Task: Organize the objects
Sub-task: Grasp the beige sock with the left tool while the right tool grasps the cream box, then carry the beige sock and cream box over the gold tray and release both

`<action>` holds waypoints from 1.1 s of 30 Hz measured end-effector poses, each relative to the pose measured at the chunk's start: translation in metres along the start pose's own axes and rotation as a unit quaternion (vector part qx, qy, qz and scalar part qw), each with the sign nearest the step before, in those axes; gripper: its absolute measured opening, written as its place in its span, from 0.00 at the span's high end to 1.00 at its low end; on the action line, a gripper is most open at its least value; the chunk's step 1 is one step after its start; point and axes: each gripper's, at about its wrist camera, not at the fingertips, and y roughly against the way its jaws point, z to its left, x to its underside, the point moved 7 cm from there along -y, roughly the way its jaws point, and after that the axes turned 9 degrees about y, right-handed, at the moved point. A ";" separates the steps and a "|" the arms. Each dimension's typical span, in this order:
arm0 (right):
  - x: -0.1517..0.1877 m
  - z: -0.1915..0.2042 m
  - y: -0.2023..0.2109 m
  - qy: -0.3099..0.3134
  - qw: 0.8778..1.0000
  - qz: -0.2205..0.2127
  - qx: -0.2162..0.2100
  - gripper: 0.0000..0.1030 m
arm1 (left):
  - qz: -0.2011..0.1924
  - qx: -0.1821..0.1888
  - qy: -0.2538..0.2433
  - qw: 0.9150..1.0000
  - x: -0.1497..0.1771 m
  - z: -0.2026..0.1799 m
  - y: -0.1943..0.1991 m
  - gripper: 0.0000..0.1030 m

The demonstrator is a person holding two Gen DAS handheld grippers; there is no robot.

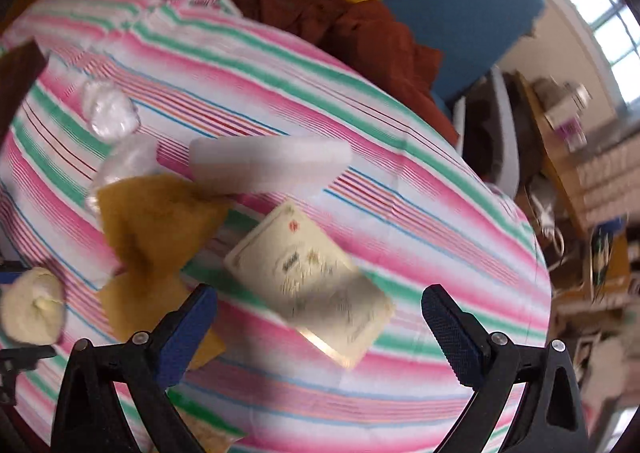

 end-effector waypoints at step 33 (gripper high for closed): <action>0.074 0.026 0.130 -0.279 0.949 -0.145 -0.032 0.46 | -0.094 -0.035 0.004 0.995 0.005 0.002 0.103 0.48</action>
